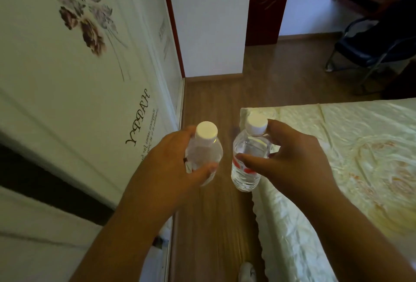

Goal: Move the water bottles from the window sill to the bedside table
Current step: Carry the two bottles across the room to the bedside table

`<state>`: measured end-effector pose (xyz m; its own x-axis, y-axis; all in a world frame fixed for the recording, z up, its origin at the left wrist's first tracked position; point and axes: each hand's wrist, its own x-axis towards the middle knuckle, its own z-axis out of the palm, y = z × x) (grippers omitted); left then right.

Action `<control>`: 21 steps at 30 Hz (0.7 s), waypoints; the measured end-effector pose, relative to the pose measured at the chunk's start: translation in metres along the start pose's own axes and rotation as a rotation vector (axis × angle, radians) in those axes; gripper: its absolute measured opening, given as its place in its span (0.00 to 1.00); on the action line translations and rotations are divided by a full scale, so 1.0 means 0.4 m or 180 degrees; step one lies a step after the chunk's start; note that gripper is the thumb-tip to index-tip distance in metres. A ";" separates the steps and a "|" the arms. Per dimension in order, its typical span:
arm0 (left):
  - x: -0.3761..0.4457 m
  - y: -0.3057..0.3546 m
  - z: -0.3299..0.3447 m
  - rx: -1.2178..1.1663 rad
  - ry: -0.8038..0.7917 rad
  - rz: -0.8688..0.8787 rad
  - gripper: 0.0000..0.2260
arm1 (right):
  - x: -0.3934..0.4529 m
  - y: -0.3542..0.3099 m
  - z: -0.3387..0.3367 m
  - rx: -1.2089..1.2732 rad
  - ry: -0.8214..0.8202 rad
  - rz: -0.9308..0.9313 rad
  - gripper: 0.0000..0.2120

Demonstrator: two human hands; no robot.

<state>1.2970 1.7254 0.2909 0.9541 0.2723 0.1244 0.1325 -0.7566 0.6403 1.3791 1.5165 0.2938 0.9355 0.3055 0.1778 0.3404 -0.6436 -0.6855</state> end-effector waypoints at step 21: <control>0.401 0.025 0.126 -0.0173 0.0057 0.0066 0.34 | 0.424 0.136 -0.033 -0.0344 -0.0239 0.0055 0.35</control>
<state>1.4651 1.7314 0.2790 0.9515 0.2678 0.1513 0.0975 -0.7290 0.6775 1.5575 1.5242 0.2961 0.9329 0.3426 0.1105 0.3363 -0.7198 -0.6073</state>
